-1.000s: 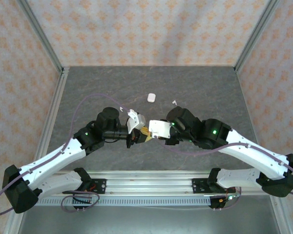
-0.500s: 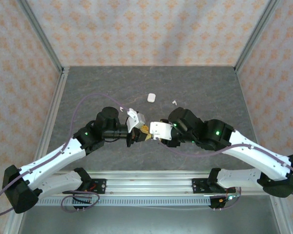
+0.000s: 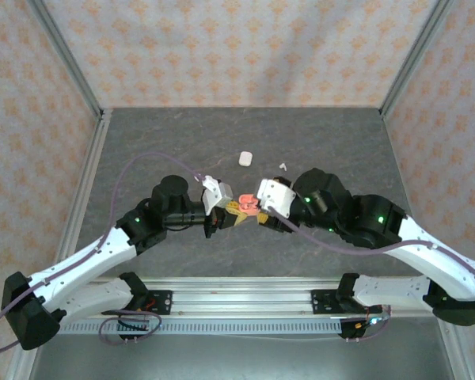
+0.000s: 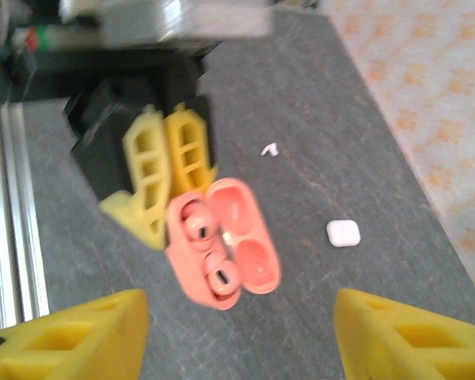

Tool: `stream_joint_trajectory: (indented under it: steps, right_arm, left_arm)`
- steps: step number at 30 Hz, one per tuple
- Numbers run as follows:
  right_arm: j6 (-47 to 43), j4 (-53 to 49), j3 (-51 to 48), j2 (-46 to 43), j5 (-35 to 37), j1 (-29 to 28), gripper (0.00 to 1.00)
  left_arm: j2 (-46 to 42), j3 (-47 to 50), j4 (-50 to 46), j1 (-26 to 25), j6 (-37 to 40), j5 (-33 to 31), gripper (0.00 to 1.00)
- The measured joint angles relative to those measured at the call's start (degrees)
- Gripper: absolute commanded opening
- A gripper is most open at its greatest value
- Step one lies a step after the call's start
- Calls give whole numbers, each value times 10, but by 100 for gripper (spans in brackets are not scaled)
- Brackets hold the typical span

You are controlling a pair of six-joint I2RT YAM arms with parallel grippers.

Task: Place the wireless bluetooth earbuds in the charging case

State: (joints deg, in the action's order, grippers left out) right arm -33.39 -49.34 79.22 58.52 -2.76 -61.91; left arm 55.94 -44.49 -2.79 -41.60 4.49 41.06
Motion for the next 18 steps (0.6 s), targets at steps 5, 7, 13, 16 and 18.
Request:
stream_joint_trajectory:
  steps: [5,7,13,16,18]
  right_arm:
    - [91,0,49,29,-5,40,68]
    - [132,0,58,44,-23,74,68]
    - [258,-6,71,83,-108,181,67]
    - [320,-6,70,99,-159,225,66]
    - [359,-5,70,110,-199,249,64]
  left_arm:
    - [-2,0,13,0,-1,-2,0]
    - [-2,0,14,0,-1,-2,0]
    - [-6,5,22,0,-2,-2,0]
    - [-9,8,23,0,-4,-2,0]
    - [-9,9,23,0,-5,-2,0]
